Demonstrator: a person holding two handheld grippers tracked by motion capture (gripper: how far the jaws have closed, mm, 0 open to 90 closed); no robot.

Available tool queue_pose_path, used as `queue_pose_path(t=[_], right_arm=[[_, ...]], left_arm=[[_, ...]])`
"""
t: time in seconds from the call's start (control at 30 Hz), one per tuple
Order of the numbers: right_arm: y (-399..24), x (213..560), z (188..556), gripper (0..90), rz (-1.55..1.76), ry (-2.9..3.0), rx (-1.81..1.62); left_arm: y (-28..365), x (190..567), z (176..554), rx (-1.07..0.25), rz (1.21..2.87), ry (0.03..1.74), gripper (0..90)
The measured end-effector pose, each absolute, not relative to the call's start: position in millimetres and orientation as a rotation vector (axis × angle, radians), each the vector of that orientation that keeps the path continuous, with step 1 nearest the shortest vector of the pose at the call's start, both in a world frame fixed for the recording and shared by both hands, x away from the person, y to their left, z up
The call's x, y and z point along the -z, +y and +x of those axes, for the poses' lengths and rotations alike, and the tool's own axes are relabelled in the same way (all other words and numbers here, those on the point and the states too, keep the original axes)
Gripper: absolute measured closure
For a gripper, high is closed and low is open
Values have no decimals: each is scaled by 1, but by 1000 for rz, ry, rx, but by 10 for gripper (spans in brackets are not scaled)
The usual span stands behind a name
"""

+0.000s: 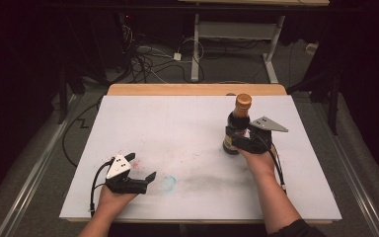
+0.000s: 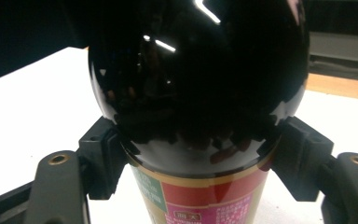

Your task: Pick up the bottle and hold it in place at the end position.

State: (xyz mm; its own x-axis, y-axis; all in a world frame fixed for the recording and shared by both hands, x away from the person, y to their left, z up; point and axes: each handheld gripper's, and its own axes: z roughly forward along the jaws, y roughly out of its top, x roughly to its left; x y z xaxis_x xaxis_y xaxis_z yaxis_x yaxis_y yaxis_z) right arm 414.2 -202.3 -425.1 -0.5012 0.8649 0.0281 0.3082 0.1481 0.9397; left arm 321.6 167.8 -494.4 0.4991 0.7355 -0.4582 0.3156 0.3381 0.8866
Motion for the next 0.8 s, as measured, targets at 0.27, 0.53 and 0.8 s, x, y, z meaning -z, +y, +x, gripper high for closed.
queue_pose_path(t=[0.27,0.53,0.8], right_arm=[[-195,421,414,323,1105,1900,-1300],[-171,413,416,324,1052,1919,-1358],[-137,411,421,323,1004,1966,-1407]], left_arm=[[168,494,322,-354,1249,1071,0],[169,494,322,-350,1246,1071,0],[169,494,321,-348,1242,1065,0]])
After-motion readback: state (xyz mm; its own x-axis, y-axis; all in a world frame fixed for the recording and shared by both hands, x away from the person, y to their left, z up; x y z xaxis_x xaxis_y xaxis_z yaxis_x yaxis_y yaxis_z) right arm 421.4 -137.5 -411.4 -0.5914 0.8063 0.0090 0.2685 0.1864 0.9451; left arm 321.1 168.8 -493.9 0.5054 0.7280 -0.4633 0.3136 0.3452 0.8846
